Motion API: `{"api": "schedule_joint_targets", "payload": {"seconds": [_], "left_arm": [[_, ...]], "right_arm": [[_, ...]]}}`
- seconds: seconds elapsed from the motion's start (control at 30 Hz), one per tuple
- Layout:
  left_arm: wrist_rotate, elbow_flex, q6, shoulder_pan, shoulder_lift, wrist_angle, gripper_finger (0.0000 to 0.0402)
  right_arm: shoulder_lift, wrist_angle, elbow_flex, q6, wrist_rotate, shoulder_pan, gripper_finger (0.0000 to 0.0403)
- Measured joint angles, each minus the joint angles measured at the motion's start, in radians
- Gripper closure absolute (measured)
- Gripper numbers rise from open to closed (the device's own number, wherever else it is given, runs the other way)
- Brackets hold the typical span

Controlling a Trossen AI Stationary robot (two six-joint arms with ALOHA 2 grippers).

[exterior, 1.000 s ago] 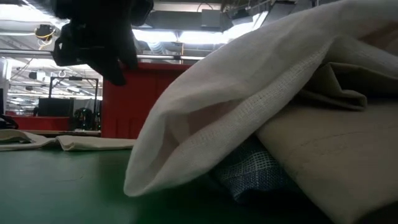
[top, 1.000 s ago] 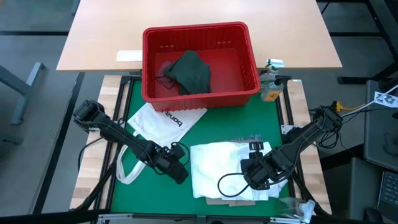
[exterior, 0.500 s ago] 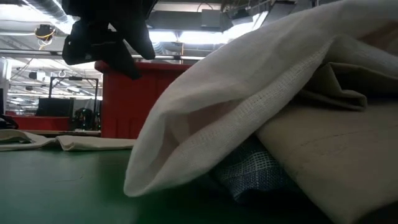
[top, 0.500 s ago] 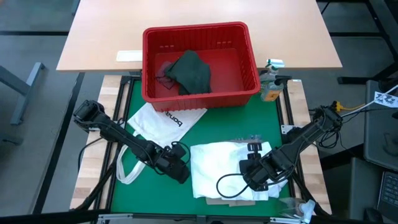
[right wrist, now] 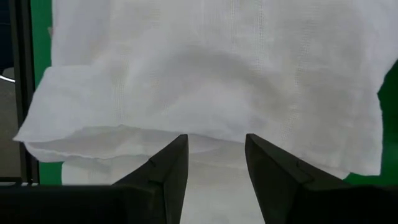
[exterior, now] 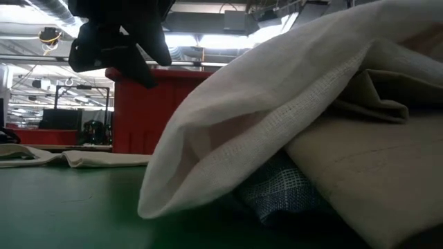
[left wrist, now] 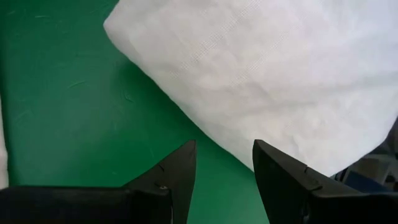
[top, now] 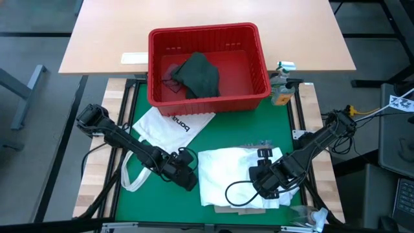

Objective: Fold Laundry from Bin
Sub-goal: Fold the white polo shirt

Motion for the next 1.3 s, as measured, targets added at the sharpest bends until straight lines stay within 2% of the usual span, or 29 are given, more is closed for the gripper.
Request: {"api": "schedule_joint_targets", "payload": {"seconds": [0.23,1.3], "left_arm": [[-0.016,0.0,0.068,0.028,0.0,0.0,0.025],[-0.027,0.0,0.081,0.046,0.0,-0.004,0.025]], "right_arm": [[0.0,0.0,0.0,0.0,0.0,0.0,0.0242],[0.0,0.0,0.0,-0.001,0.0,0.0,0.0242]]}}
